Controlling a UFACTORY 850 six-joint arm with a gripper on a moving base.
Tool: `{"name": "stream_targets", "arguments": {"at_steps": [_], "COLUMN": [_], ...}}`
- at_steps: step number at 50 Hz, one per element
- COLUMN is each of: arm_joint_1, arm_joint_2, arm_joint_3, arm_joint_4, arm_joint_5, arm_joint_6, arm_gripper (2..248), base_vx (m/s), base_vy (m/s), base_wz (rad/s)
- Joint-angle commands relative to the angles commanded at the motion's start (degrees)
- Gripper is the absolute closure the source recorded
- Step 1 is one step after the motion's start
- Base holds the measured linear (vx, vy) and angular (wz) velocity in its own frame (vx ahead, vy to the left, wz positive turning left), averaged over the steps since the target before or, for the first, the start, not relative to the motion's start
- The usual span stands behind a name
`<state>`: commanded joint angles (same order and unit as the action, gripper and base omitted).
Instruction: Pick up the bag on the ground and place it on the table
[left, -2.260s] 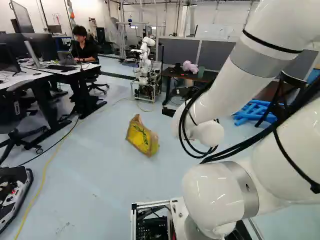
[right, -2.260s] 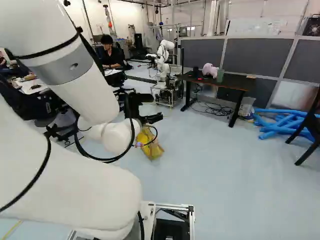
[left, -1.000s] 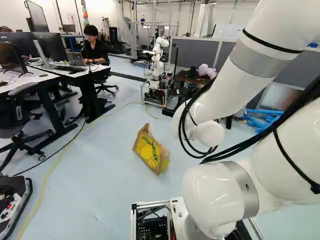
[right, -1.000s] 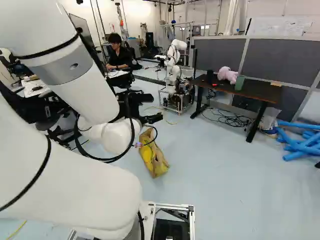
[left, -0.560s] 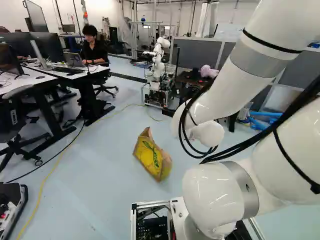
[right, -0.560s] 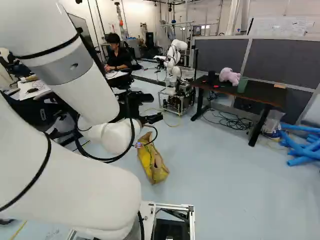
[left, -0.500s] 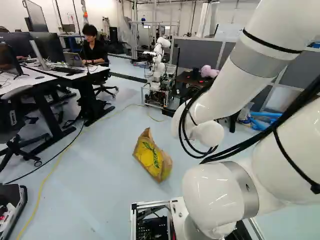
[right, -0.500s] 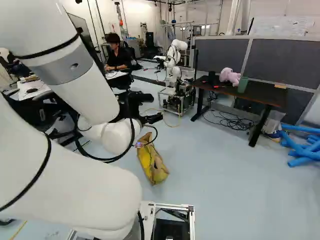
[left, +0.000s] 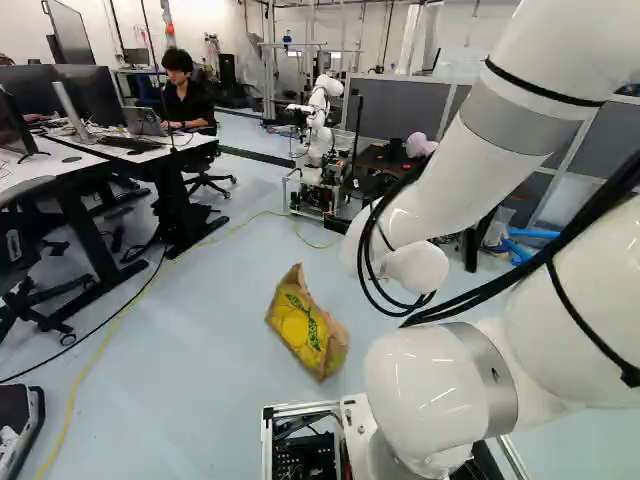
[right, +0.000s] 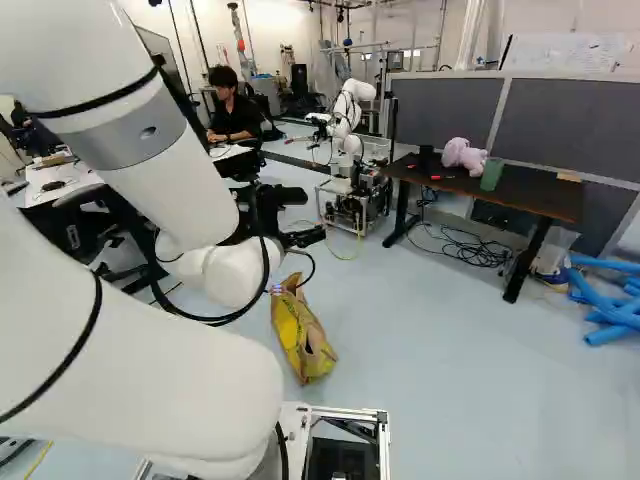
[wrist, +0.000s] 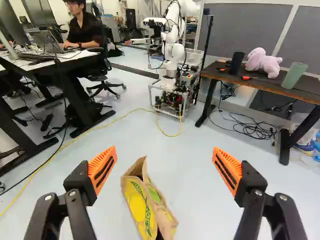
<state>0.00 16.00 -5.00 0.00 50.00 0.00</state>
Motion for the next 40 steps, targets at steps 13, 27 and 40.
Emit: {"name": "stream_targets", "arguments": {"at_steps": [13,27,40], "arm_joint_1": [0.00,0.00,0.21], "arm_joint_2": [-1.78,-4.31,-7.50], "arm_joint_3": [-1.51,-3.72,-6.58], "arm_joint_4": [0.00,0.00,-0.26], "arm_joint_5": [0.00,0.00,-0.80], "arm_joint_6": [0.00,0.00,0.00], "arm_gripper": [3,3,3], "base_vx": [0.112,0.000,0.000], "base_vy": [0.001,0.000,0.000], "base_wz": [0.000,0.001,0.000]}}
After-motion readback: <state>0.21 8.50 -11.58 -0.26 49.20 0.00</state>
